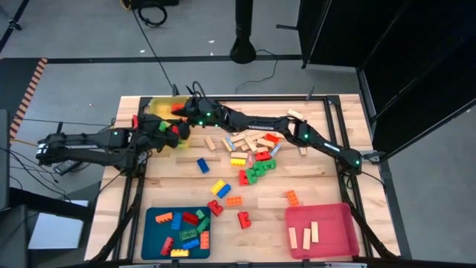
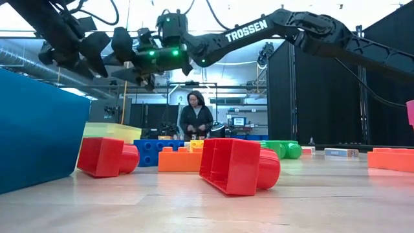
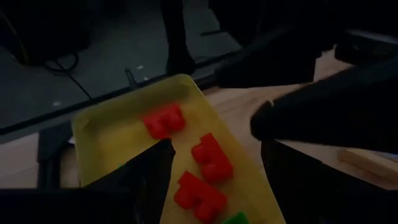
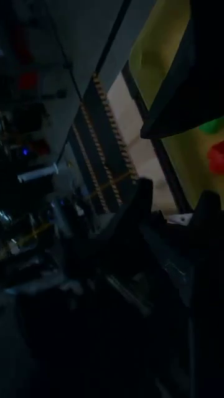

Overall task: Sort blocks by size
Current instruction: Put the wooden game piece into the red bin

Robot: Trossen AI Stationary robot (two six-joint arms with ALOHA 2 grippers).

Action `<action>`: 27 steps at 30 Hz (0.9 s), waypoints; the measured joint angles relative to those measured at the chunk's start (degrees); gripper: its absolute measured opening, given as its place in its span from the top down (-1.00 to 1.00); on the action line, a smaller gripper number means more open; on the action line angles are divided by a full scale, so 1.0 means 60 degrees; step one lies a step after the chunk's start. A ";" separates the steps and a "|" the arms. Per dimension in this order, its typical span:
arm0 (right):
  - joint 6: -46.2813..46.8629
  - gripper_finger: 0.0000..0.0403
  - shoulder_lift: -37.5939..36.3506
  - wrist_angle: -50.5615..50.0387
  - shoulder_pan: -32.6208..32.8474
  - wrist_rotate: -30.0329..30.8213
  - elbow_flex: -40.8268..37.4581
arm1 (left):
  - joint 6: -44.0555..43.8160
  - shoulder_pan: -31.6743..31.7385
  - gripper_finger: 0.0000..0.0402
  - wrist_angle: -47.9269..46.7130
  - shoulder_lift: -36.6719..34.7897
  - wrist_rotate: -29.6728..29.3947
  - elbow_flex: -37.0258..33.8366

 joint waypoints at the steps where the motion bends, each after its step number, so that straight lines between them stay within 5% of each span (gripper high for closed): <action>1: -0.0280 -0.21 -0.0050 -0.0164 -0.0029 -0.0013 0.0000 | 0.0000 0.0000 -0.26 -0.0003 -0.0011 0.0183 0.0000; 15: -0.1932 -0.17 -0.1731 -0.7131 -0.1236 0.0092 0.0000 | 0.0289 -0.0004 -0.26 0.0059 -0.0632 0.3078 0.0007; 27: -0.1253 -0.12 -0.1568 -1.2067 -0.0457 0.1406 -0.0502 | 0.0018 -0.0004 -0.26 0.1446 -0.0606 0.3601 0.0007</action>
